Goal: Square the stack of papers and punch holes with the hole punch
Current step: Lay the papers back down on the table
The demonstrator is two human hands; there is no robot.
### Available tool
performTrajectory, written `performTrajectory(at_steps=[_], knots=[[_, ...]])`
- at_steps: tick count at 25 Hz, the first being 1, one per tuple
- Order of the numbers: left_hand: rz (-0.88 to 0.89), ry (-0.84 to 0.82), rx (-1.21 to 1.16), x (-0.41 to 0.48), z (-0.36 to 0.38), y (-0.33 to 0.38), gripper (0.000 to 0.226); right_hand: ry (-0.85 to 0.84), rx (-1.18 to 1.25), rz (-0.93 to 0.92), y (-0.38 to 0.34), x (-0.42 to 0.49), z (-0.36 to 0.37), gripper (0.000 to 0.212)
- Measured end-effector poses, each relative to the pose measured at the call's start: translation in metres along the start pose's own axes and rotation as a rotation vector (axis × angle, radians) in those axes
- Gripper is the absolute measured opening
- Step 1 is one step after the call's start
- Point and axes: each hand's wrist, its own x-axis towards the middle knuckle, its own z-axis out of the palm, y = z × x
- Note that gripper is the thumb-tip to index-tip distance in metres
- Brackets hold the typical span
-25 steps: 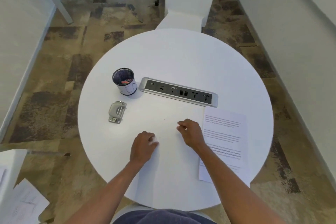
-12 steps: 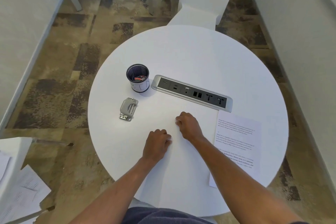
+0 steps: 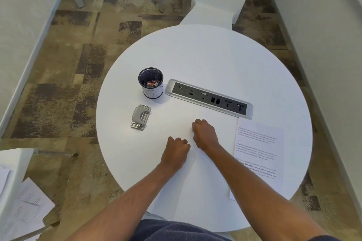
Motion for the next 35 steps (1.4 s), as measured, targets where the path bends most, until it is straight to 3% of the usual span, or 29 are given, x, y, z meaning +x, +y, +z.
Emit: performTrajectory(at_steps=[7, 11, 13, 15, 17, 19, 22, 25, 29, 35], knots=[[0.175, -0.092, 0.130, 0.013, -0.008, 0.006, 0.016, -0.005, -0.064, 0.013, -0.002, -0.001, 0.005, 0.017], [0.322, -0.145, 0.348, 0.010, -0.017, 0.006, 0.011, -0.178, -0.028, 0.063, -0.003, 0.000, -0.003, 0.011], [0.317, -0.151, 0.320, 0.008, -0.017, -0.002, 0.005, -0.351, 0.130, 0.094, 0.002, -0.001, -0.008, 0.006], [0.174, -0.213, 0.008, 0.006, -0.011, -0.018, 0.012, -0.473, 0.492, 0.163, 0.006, -0.011, -0.012, 0.013], [-0.107, -0.185, -0.518, 0.004, -0.019, -0.038, 0.017, -0.407, 0.889, 0.261, 0.004, -0.024, -0.020, 0.014], [-0.282, 0.049, -0.910, 0.004, -0.043, -0.062, 0.024, -0.284, 1.137, 0.288, -0.005, -0.026, -0.034, 0.014], [-0.392, 0.345, -1.168, 0.020, -0.097, -0.103, 0.022, -0.222, 1.356, 0.217, -0.032, -0.001, -0.062, 0.018], [-0.369, 0.492, -1.224, 0.044, -0.144, -0.138, 0.013, -0.184, 1.469, 0.150, -0.062, 0.037, -0.092, 0.017], [-0.409, 0.465, -1.097, 0.071, -0.168, -0.167, 0.010, -0.002, 1.431, 0.185, -0.088, 0.091, -0.122, 0.017], [-0.478, 0.399, -0.925, 0.093, -0.171, -0.181, 0.010, 0.128, 1.110, 0.255, -0.106, 0.148, -0.134, 0.018]])
